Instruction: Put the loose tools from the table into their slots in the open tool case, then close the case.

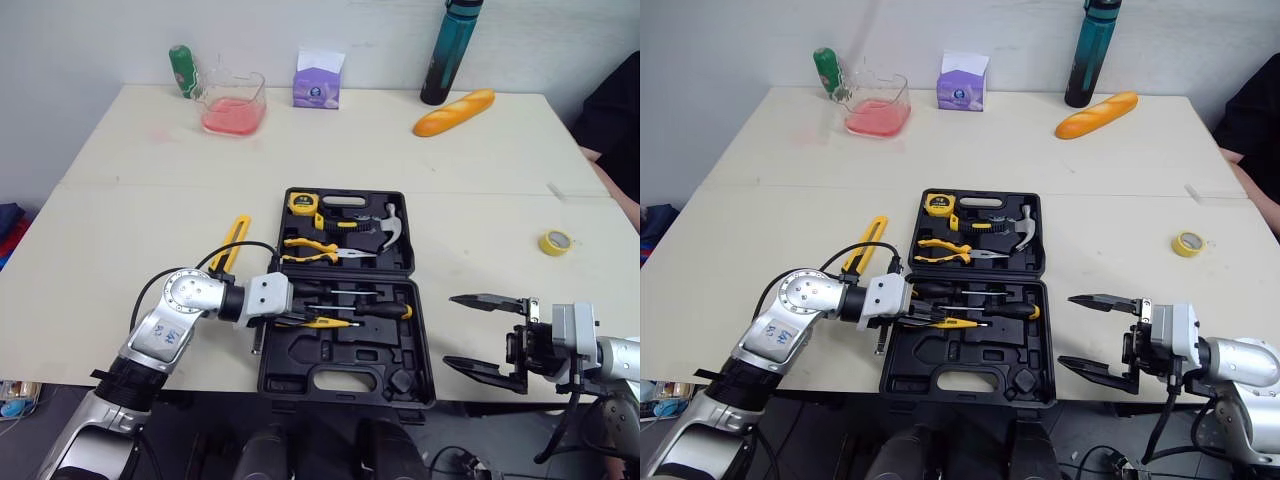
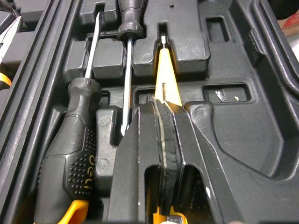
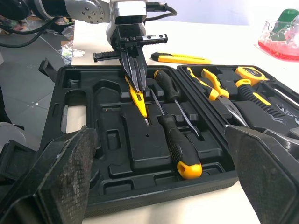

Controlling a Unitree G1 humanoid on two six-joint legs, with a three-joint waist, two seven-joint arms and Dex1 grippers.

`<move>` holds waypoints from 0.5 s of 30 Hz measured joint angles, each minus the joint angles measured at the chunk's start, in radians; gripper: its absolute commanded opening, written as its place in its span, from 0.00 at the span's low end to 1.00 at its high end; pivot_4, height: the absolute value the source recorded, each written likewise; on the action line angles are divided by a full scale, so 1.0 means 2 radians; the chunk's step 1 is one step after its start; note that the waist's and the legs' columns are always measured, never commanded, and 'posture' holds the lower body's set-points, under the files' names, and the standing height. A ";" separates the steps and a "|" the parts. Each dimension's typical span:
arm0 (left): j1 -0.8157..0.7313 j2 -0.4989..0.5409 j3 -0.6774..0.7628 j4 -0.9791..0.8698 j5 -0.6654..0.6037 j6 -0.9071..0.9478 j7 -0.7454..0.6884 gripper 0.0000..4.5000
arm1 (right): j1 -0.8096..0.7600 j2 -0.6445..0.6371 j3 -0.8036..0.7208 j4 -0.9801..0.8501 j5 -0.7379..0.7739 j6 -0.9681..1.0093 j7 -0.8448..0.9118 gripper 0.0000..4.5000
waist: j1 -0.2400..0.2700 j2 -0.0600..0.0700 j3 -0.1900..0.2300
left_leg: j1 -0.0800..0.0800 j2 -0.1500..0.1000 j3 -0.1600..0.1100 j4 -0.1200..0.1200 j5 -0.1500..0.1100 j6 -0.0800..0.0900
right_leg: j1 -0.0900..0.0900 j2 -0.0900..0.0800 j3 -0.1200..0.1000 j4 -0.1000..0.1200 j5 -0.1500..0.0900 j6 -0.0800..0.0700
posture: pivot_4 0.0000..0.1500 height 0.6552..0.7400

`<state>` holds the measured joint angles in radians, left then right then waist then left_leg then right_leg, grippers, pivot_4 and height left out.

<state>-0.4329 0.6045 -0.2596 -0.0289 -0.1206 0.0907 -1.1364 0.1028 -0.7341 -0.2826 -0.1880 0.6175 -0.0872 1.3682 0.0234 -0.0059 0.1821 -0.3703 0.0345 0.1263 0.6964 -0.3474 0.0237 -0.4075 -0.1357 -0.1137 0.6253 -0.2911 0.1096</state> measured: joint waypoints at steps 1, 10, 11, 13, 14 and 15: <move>0.000 0.000 -0.001 0.000 0.001 0.000 0.000 0.00 | 0.000 0.000 0.000 0.000 0.000 0.000 0.000 1.00 | 0.000 0.000 0.000 | 0.000 0.000 0.000 0.000 0.000 0.000 | 0.000 0.000 0.000 0.000 0.000 0.000 | 1.00 1.00; -0.007 0.002 -0.011 0.003 0.006 -0.001 0.001 0.00 | 0.000 0.000 0.000 0.000 0.000 0.001 -0.003 1.00 | 0.000 0.000 -0.001 | 0.001 0.000 0.000 0.000 0.000 0.000 | 0.001 0.000 0.000 -0.001 0.000 0.000 | 1.00 1.00; -0.008 0.002 -0.013 0.004 0.007 -0.001 0.002 0.00 | 0.000 0.000 0.000 0.000 0.000 0.001 -0.003 1.00 | 0.000 0.000 -0.001 | 0.001 0.000 0.000 0.000 0.000 0.000 | 0.001 0.000 0.000 -0.001 0.000 0.000 | 1.00 1.00; -0.011 0.002 -0.016 0.005 0.010 -0.001 0.006 0.00 | 0.000 0.000 0.000 0.000 0.000 0.001 -0.003 1.00 | 0.000 0.000 -0.001 | 0.001 0.000 0.000 0.000 0.000 0.000 | 0.001 0.000 0.000 -0.001 0.000 0.000 | 1.00 1.00; -0.011 0.002 -0.016 0.005 0.010 -0.001 0.007 0.00 | 0.000 0.000 0.000 0.000 0.000 0.001 -0.003 1.00 | 0.000 0.000 -0.001 | 0.001 0.000 0.000 0.000 0.000 0.000 | 0.001 0.000 0.000 -0.001 0.000 0.000 | 1.00 1.00; -0.011 0.001 -0.016 0.003 0.009 -0.002 0.007 0.00 | 0.000 0.000 0.000 0.000 0.000 0.001 -0.003 1.00 | 0.000 0.000 -0.001 | 0.001 0.000 0.000 0.000 0.000 0.000 | 0.001 0.000 0.000 -0.001 0.000 0.000 | 1.00 1.00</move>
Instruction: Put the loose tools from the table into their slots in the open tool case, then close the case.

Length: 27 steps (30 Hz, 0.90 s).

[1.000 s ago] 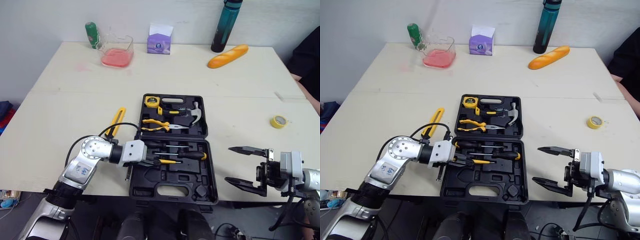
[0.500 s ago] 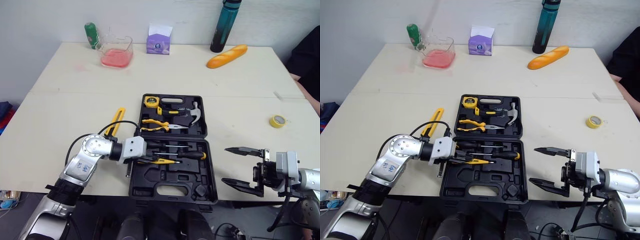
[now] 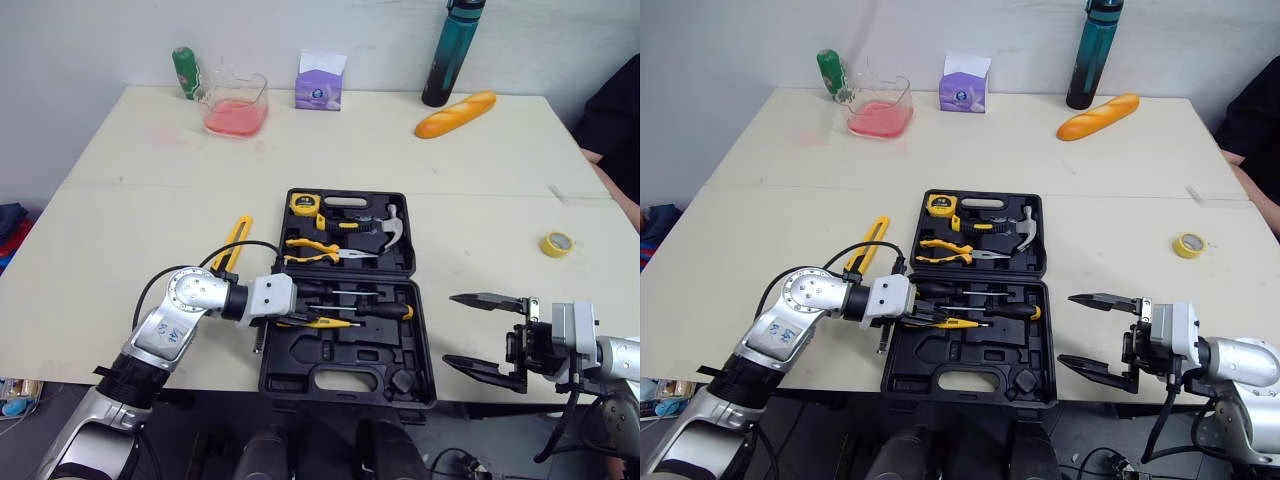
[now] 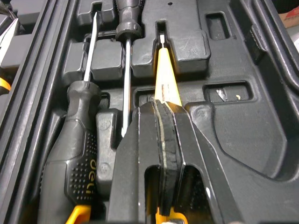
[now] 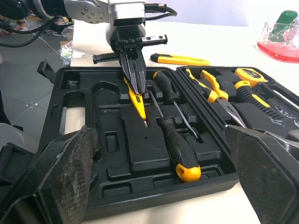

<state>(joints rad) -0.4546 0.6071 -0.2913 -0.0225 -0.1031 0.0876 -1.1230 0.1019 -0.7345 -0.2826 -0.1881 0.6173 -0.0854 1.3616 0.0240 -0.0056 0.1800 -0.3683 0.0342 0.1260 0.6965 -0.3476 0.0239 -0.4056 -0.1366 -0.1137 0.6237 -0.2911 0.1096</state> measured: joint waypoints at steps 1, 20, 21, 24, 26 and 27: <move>0.000 0.000 0.001 0.000 -0.001 0.000 -0.001 0.00 | 0.000 0.000 0.000 0.000 0.000 0.000 0.000 1.00 | 0.000 0.000 0.000 | 0.000 0.000 0.000 0.000 0.000 0.000 | 0.000 0.000 0.000 0.000 0.000 0.000 | 1.00 1.00; 0.147 0.117 0.305 -0.036 -0.128 0.036 0.036 0.72 | -0.041 -0.089 -0.120 0.201 -0.031 -0.031 -0.001 1.00 | -0.012 0.000 0.000 | -0.001 0.000 0.000 -0.001 0.000 0.000 | -0.001 -0.001 -0.001 -0.001 0.000 0.000 | 1.00 1.00; 0.160 0.118 0.323 -0.032 -0.128 0.033 0.040 0.78 | -0.052 -0.092 -0.122 0.222 -0.037 -0.037 -0.006 1.00 | -0.013 0.000 0.000 | 0.000 0.000 0.000 -0.001 0.000 0.000 | -0.001 -0.002 -0.001 -0.001 0.000 0.000 | 1.00 1.00; 0.222 0.118 0.390 0.002 -0.126 0.027 0.064 0.99 | -0.091 -0.110 -0.132 0.324 -0.069 -0.055 -0.049 1.00 | -0.015 0.000 0.001 | -0.001 -0.001 0.001 -0.002 0.000 0.001 | -0.002 -0.004 -0.001 -0.001 0.000 0.000 | 1.00 1.00; 0.237 0.116 0.413 0.011 -0.126 0.026 0.076 0.99 | -0.105 -0.120 -0.138 0.364 -0.081 -0.066 -0.065 1.00 | -0.016 0.000 0.001 | -0.001 -0.001 0.002 -0.002 0.000 0.001 | -0.002 -0.004 -0.001 -0.001 0.000 0.000 | 1.00 1.00; 0.252 0.113 0.429 0.009 -0.126 0.021 0.084 0.99 | -0.125 -0.121 -0.135 0.388 -0.088 -0.078 -0.070 1.00 | -0.016 0.000 0.001 | 0.000 -0.001 0.002 -0.002 0.000 0.001 | -0.002 -0.004 -0.001 -0.001 0.000 0.000 | 1.00 1.00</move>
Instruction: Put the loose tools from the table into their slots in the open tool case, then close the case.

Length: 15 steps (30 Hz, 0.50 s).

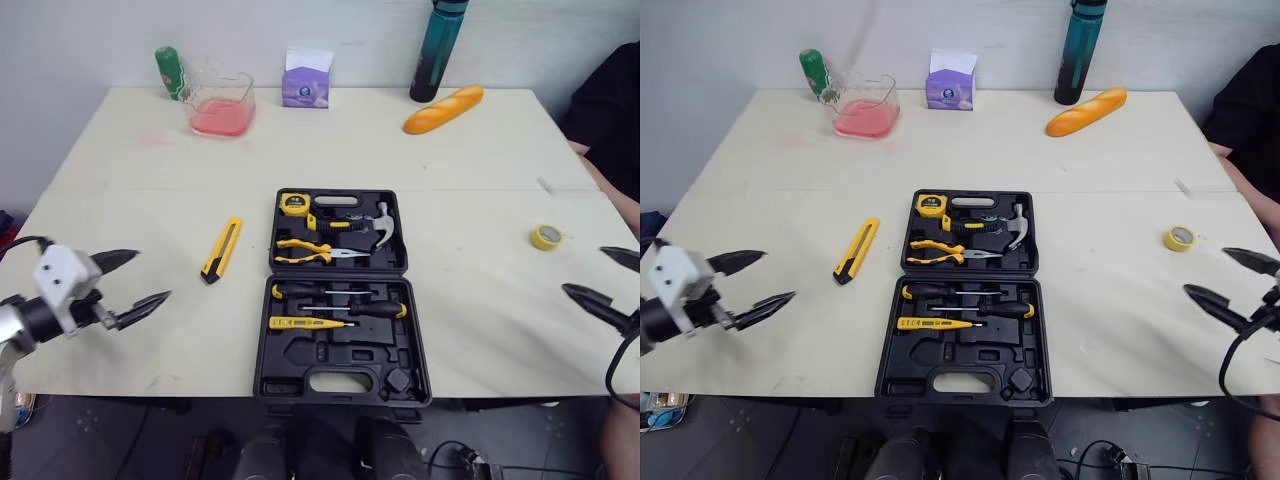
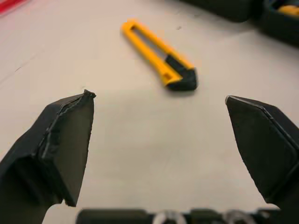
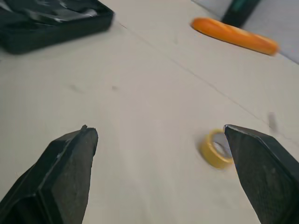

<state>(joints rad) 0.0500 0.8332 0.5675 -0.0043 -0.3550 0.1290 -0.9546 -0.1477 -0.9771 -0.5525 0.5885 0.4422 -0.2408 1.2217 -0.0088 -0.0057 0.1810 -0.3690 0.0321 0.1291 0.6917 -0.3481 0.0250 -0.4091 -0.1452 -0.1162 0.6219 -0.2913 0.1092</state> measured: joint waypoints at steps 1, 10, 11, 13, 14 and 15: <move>0.015 -0.006 0.017 0.000 0.000 -0.004 0.007 0.99 | -0.017 -0.005 -0.001 0.027 -0.005 -0.012 -0.007 1.00 | -0.002 0.000 0.000 | 0.000 0.000 0.000 0.000 0.000 0.000 | 0.000 -0.001 0.000 0.000 0.000 0.000 | 1.00 1.00; 0.087 -0.024 0.120 0.059 0.001 -0.031 0.060 0.99 | -0.085 -0.040 0.004 0.225 -0.052 -0.065 -0.070 1.00 | -0.012 0.001 0.000 | 0.001 0.000 0.001 -0.003 -0.001 -0.001 | 0.000 -0.002 0.000 -0.001 0.000 0.000 | 1.00 1.00; 0.088 -0.025 0.121 0.064 0.000 -0.034 0.062 0.99 | -0.089 -0.040 0.009 0.238 -0.056 -0.070 -0.070 1.00 | -0.012 0.001 0.000 | 0.001 0.000 0.001 -0.003 -0.001 -0.001 | 0.000 -0.002 0.001 -0.001 0.000 0.000 | 1.00 1.00; 0.092 -0.029 0.120 0.066 0.000 -0.038 0.065 0.99 | -0.096 -0.040 0.019 0.257 -0.064 -0.082 -0.069 1.00 | -0.013 0.001 0.000 | 0.001 0.000 0.001 -0.003 0.000 -0.001 | -0.001 -0.002 0.001 -0.001 0.000 0.000 | 1.00 1.00; 0.092 -0.033 0.120 0.066 0.000 -0.039 0.067 0.99 | -0.098 -0.040 0.021 0.264 -0.068 -0.087 -0.069 1.00 | -0.013 0.001 0.000 | 0.001 0.000 0.001 -0.003 0.000 -0.001 | -0.001 -0.002 0.001 -0.001 0.000 0.000 | 1.00 1.00; 0.091 -0.034 0.119 0.066 0.000 -0.039 0.068 0.99 | -0.102 -0.040 0.022 0.272 -0.071 -0.091 -0.069 1.00 | -0.013 0.001 0.000 | 0.001 0.000 0.001 -0.003 0.000 -0.001 | -0.001 -0.002 0.001 -0.001 0.000 0.000 | 1.00 1.00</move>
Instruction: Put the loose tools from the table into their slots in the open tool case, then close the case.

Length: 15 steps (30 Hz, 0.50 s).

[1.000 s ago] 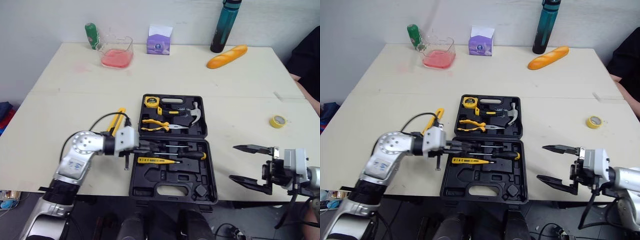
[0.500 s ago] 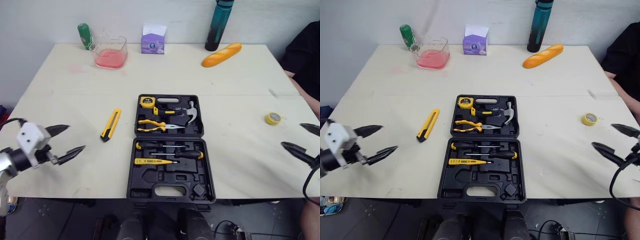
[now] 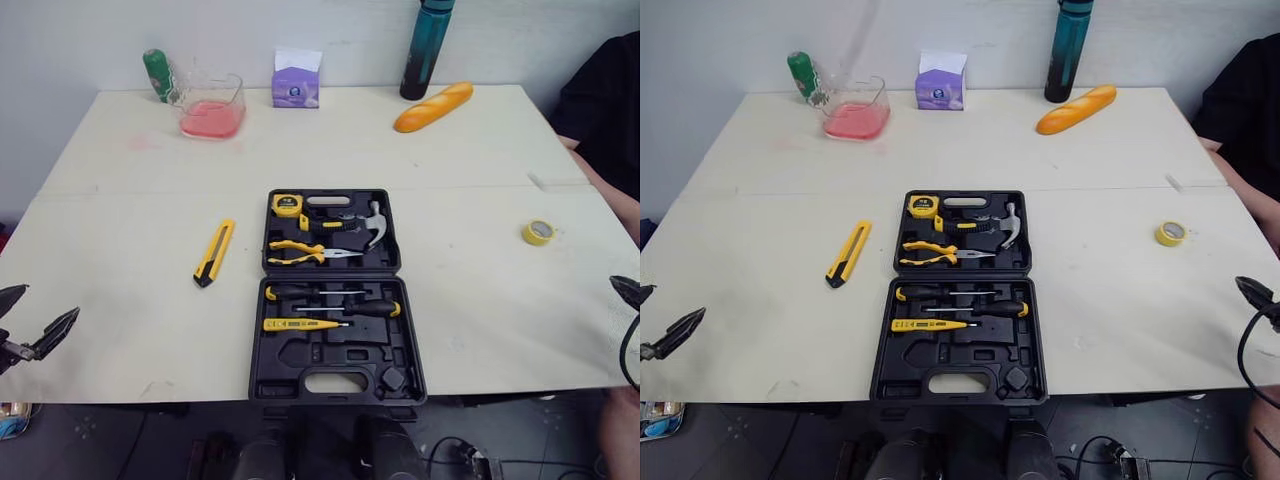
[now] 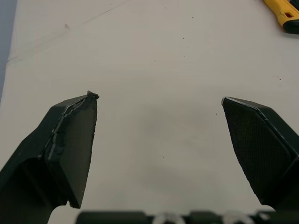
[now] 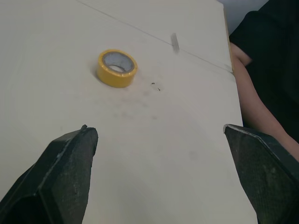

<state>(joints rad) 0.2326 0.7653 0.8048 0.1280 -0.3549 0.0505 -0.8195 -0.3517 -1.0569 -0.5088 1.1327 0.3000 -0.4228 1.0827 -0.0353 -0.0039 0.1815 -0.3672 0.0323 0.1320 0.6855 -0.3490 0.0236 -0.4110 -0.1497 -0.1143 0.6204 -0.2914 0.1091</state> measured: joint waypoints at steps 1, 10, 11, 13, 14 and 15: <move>0.000 0.000 -0.001 0.000 0.000 0.000 0.000 0.99 | -0.002 0.000 0.001 0.005 -0.002 -0.004 0.000 1.00 | 0.000 0.000 0.000 | 0.000 0.000 0.000 0.000 0.000 0.000 | 0.000 0.000 0.000 0.000 0.000 0.000 | 1.00 1.00; -0.006 0.000 -0.018 -0.026 -0.005 0.024 0.010 0.99 | -0.015 0.010 0.013 0.021 -0.001 -0.039 0.046 1.00 | 0.000 0.000 0.000 | 0.000 0.000 0.000 0.000 0.000 0.000 | 0.000 0.000 0.000 0.000 0.000 0.000 | 1.00 1.00; -0.006 0.000 -0.019 -0.033 -0.007 0.029 0.011 0.99 | -0.016 0.015 0.012 0.019 0.004 -0.040 0.057 1.00 | 0.000 0.000 0.000 | 0.000 0.000 0.000 0.000 0.000 0.000 | 0.000 0.000 0.000 0.000 0.000 0.000 | 1.00 1.00; -0.008 0.000 -0.023 -0.057 -0.014 0.050 0.016 0.99 | -0.016 0.035 0.009 0.007 0.023 -0.039 0.095 1.00 | 0.000 0.000 0.000 | 0.000 0.000 0.000 0.000 0.000 0.000 | 0.000 0.000 0.000 0.000 0.000 0.000 | 1.00 1.00; -0.010 0.001 -0.025 -0.067 -0.016 0.061 0.019 0.99 | -0.016 0.044 0.009 0.002 0.032 -0.039 0.112 1.00 | 0.000 0.000 0.000 | 0.000 0.000 0.000 0.000 0.000 0.000 | 0.000 0.000 0.000 0.000 0.000 0.000 | 1.00 1.00; -0.012 0.001 -0.028 -0.078 -0.017 0.072 0.022 0.99 | -0.015 0.049 0.007 -0.004 0.040 -0.037 0.126 1.00 | 0.001 0.000 0.000 | 0.000 0.000 0.000 0.000 0.000 0.000 | 0.000 0.000 0.000 0.000 0.000 0.000 | 1.00 1.00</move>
<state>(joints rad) 0.2088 0.7671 0.7489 -0.0275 -0.3888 0.1939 -0.7746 -0.3819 -0.9584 -0.4944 1.1243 0.3807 -0.4977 1.3353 -0.0342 -0.0038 0.1815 -0.3668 0.0326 0.1326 0.6854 -0.3490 0.0235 -0.4109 -0.1494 -0.1135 0.6207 -0.2913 0.1092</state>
